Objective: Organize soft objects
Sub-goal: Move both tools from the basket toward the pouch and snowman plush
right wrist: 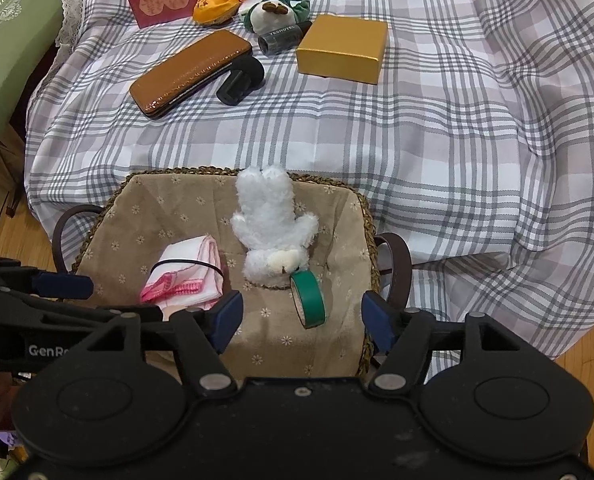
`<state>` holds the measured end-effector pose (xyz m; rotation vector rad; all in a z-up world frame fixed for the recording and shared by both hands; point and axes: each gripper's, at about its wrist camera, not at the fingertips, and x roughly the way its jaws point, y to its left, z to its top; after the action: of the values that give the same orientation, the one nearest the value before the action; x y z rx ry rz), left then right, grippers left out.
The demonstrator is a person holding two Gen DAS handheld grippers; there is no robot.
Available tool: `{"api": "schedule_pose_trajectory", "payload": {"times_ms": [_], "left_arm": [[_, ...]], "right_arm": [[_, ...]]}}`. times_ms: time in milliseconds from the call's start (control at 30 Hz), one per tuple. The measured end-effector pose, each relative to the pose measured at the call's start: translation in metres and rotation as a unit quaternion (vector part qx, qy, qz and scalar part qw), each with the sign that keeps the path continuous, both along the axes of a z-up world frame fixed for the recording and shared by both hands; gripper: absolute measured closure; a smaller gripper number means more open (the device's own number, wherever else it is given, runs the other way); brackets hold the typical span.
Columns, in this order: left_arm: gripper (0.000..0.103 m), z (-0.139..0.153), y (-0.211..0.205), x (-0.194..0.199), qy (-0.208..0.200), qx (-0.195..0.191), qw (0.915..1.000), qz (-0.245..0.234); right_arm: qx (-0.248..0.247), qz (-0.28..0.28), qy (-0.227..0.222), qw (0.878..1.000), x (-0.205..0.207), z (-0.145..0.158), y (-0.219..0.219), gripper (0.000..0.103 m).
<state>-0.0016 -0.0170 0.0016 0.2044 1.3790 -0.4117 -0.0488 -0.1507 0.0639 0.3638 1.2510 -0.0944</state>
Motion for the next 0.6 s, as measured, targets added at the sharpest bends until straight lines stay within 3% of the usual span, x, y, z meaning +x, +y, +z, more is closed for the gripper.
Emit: {"api": "schedule_pose_trajectory", "payload": {"times_ms": [267,600], "left_arm": [[0.032,-0.006,-0.001,0.006,0.01,0.005,0.9999,0.009],[0.031,-0.001,-0.004,0.02,-0.011,-0.001,0.9999,0.002]], "right_arm": [[0.001,-0.013,0.003,1.0,0.007,-0.006,-0.006,0.027],[0.008,-0.02,-0.004,1.0,0.025,-0.006,-0.016,0.022]]}}
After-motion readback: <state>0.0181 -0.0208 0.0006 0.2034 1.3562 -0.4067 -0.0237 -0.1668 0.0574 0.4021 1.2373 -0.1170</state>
